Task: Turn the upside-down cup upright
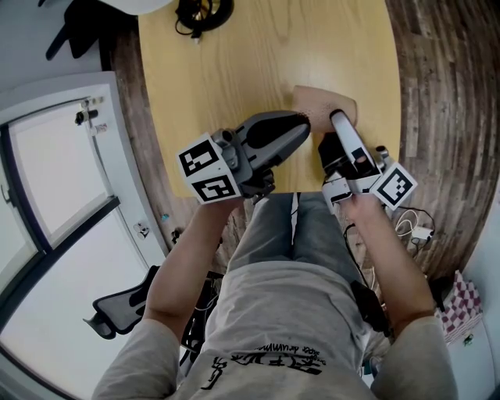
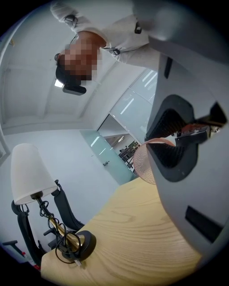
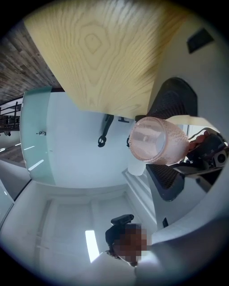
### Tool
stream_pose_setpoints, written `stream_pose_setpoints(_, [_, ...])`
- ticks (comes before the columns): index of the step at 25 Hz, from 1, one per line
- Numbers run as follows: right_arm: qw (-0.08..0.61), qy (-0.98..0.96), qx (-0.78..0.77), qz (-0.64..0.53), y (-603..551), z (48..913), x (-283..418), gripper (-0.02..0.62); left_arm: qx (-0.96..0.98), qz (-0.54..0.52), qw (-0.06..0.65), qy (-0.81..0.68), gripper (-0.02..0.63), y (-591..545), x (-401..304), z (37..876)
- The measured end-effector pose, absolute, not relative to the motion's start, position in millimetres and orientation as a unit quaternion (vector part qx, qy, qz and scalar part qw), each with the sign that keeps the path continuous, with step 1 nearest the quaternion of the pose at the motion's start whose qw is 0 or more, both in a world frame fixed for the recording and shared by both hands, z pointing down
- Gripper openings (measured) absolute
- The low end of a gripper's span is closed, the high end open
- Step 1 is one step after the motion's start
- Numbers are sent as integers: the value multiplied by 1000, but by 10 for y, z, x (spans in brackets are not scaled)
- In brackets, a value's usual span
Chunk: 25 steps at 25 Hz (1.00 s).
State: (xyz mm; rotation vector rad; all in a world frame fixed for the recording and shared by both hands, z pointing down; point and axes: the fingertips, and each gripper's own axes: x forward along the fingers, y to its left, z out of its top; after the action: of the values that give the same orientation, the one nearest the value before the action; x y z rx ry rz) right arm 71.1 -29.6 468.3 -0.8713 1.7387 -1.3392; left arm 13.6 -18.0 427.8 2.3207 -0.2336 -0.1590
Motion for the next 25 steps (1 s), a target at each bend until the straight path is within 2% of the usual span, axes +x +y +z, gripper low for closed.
stream_pose_setpoints(8, [373,693,-341,-515,-357,4552,757,311,919,-57,378,-98,46,-239,127,4211])
stream_pose_setpoints(15, [372,697,-339,-511,-396,4479,802,307,926,-42,363,-100,97,-252,175,4183])
stream_pose_setpoints(25, [358,709,-344,-500,-435,4421,851,307,930,-24,347,-119,137,-295,167,4225])
